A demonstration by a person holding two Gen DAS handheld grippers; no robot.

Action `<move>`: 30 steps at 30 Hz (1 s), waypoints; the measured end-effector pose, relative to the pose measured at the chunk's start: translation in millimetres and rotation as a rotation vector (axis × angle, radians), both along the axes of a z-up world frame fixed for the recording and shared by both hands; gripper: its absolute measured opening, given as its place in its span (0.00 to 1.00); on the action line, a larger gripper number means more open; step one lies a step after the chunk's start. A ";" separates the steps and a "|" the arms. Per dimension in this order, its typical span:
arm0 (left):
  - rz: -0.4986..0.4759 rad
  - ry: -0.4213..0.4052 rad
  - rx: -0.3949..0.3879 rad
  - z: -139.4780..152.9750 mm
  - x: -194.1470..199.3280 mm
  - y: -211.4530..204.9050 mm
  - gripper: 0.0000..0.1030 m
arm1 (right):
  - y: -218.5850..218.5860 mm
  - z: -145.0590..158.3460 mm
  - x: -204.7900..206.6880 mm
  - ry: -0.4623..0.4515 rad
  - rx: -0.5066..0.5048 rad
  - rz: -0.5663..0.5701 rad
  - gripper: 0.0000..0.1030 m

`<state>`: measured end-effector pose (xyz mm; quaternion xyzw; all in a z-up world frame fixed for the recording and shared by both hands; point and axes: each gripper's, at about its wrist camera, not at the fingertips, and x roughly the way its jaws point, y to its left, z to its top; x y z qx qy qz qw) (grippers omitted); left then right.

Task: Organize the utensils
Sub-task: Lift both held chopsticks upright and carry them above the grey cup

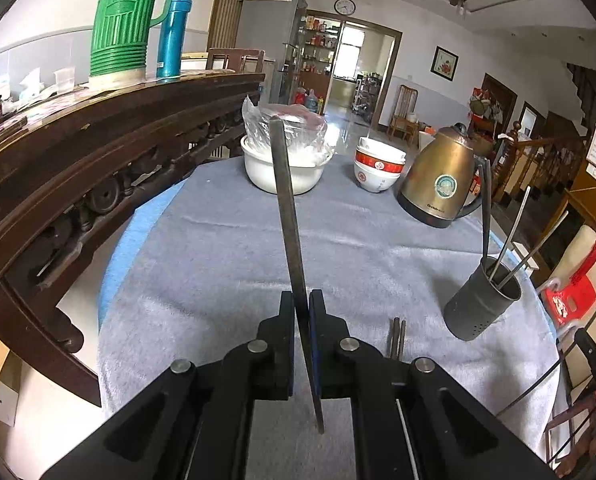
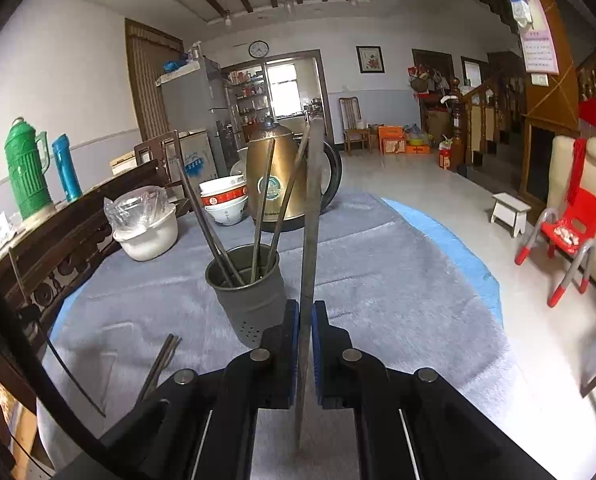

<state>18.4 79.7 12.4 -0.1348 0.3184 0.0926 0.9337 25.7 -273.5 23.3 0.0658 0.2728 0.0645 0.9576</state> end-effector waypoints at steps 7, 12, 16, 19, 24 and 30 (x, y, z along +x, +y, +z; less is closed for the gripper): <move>0.012 -0.005 -0.019 1.5 -6.2 3.8 0.05 | -8.3 0.0 -7.6 0.004 0.019 -0.018 0.07; 0.024 -0.024 -0.061 7.8 -7.0 10.2 0.05 | -14.2 5.5 -3.8 0.000 0.056 -0.034 0.06; 0.026 -0.048 -0.111 17.7 -5.7 13.9 0.05 | -25.3 15.7 0.6 -0.013 0.110 -0.048 0.06; 0.009 -0.085 -0.165 30.4 -2.3 12.4 0.05 | -37.2 26.5 7.1 -0.020 0.190 -0.053 0.06; -0.039 -0.162 -0.251 56.8 13.1 -1.8 0.05 | -57.8 49.4 23.8 -0.063 0.329 -0.076 0.06; -0.080 -0.251 -0.317 83.3 41.7 -28.5 0.05 | -59.7 76.2 43.8 -0.157 0.379 -0.099 0.06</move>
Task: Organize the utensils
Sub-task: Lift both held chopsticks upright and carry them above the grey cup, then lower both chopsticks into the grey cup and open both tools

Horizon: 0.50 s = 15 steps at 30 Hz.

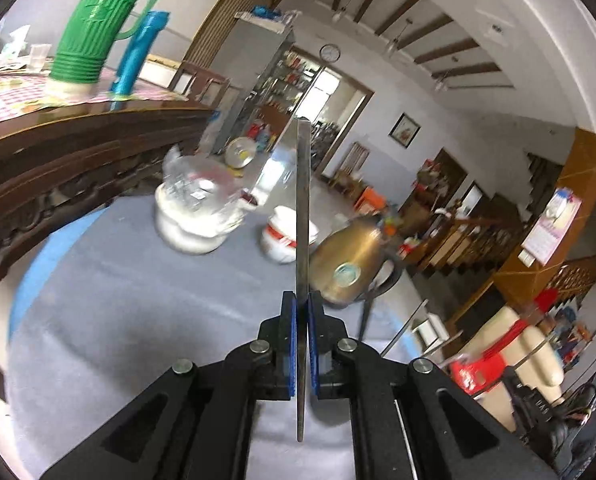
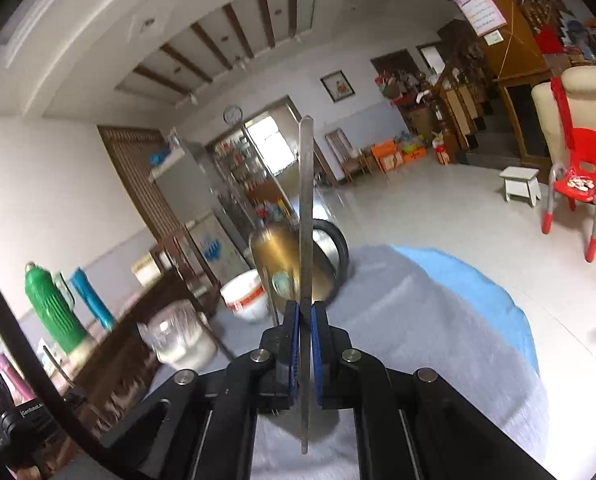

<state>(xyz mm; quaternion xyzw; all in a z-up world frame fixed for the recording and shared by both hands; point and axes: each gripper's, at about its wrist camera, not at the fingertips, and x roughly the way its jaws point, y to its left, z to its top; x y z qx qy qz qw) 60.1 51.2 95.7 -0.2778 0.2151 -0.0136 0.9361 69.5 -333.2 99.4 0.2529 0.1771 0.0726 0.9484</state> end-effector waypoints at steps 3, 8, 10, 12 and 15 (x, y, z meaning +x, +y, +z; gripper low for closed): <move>-0.007 -0.024 -0.019 8.7 17.4 -14.8 0.05 | 3.0 5.1 11.2 -0.028 0.007 -0.018 0.06; -0.019 -0.046 -0.022 15.1 43.4 -41.4 0.05 | 15.8 4.1 31.8 -0.051 -0.010 -0.032 0.06; -0.024 -0.042 -0.015 14.0 53.8 -51.0 0.05 | 22.8 0.0 40.9 -0.048 -0.022 -0.026 0.06; -0.032 -0.036 -0.007 10.8 62.4 -59.1 0.05 | 28.8 -5.0 49.4 -0.038 -0.030 -0.018 0.06; -0.041 -0.021 0.018 1.8 76.6 -72.0 0.05 | 34.9 -15.0 58.2 -0.021 -0.046 -0.010 0.06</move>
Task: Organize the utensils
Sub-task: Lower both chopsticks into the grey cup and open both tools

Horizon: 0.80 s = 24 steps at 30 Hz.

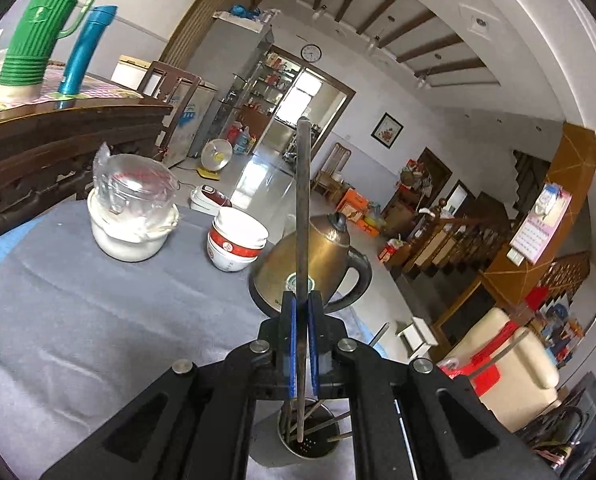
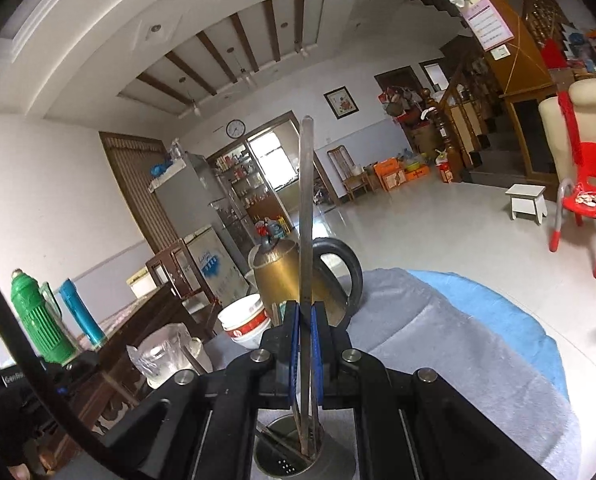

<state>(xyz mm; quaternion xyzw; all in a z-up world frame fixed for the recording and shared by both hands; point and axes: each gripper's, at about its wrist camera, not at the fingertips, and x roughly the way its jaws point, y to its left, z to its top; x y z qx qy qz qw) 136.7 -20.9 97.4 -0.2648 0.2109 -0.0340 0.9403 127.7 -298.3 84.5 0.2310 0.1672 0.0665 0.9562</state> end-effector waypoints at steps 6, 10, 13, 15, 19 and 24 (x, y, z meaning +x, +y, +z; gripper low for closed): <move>-0.014 0.043 0.041 -21.7 17.5 -17.4 0.05 | 5.0 -19.2 8.0 0.033 -0.023 0.013 0.06; -0.033 0.065 0.062 -34.5 21.1 -24.4 0.05 | 12.5 -30.3 9.3 0.047 -0.052 0.030 0.06; -0.046 0.079 0.081 -41.3 22.1 -30.2 0.05 | 17.1 -36.7 10.1 0.060 -0.062 0.041 0.06; -0.057 0.089 0.091 -45.0 22.3 -33.4 0.05 | 21.3 -41.4 10.2 0.071 -0.070 0.055 0.06; -0.070 0.106 0.115 -51.4 19.6 -39.5 0.05 | 27.8 -47.9 8.8 0.090 -0.085 0.078 0.06; -0.091 0.126 0.134 -57.4 17.4 -44.6 0.05 | 34.2 -57.2 7.2 0.115 -0.105 0.098 0.06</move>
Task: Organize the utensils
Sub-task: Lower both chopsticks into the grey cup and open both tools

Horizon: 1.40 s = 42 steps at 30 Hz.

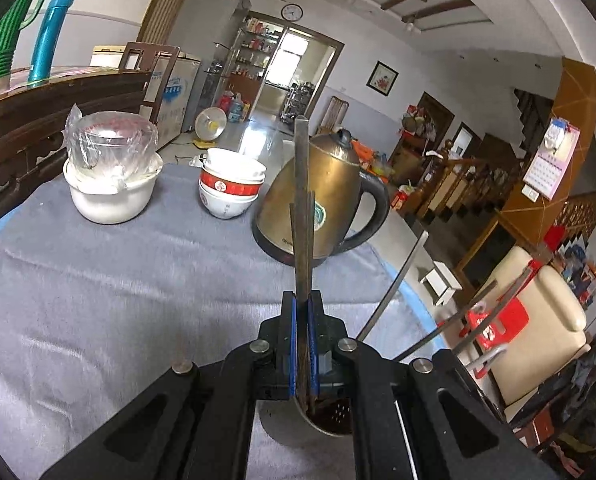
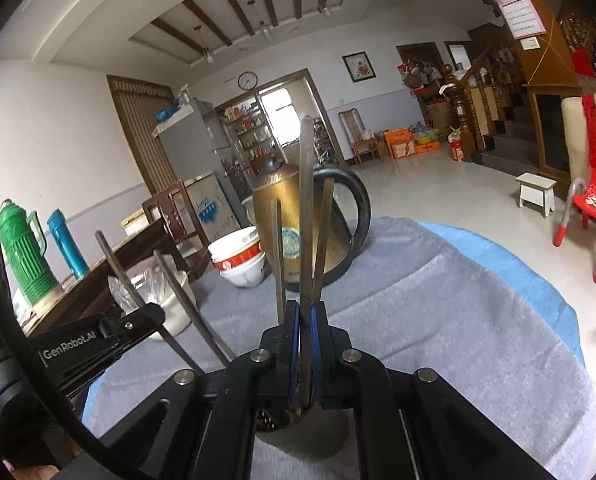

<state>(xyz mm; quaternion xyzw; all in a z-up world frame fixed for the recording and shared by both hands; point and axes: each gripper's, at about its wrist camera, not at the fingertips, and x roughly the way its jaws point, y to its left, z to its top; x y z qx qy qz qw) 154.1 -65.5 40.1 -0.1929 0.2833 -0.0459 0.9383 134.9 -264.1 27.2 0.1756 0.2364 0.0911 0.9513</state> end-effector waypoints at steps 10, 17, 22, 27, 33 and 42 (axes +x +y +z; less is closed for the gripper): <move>-0.029 0.024 0.023 -0.6 -0.3 -6.1 0.06 | 1.5 -7.4 1.4 0.030 -0.016 0.017 0.06; -0.038 0.032 0.033 -0.4 -2.2 -9.4 0.06 | 4.4 -7.6 -0.5 0.035 -0.025 0.025 0.06; -0.042 0.034 0.040 -1.8 -2.7 -10.8 0.06 | 5.8 -8.4 -2.3 0.038 -0.030 0.028 0.06; -0.047 0.038 0.043 -2.6 -2.8 -11.8 0.06 | 6.3 -8.8 -2.6 0.037 -0.032 0.029 0.06; -0.052 0.037 0.045 -3.0 -3.4 -12.1 0.06 | 6.6 -10.2 -2.2 0.039 -0.033 0.031 0.06; -0.070 0.043 0.063 -5.8 -4.7 -14.7 0.06 | 7.9 -14.9 -1.9 0.050 -0.039 0.041 0.06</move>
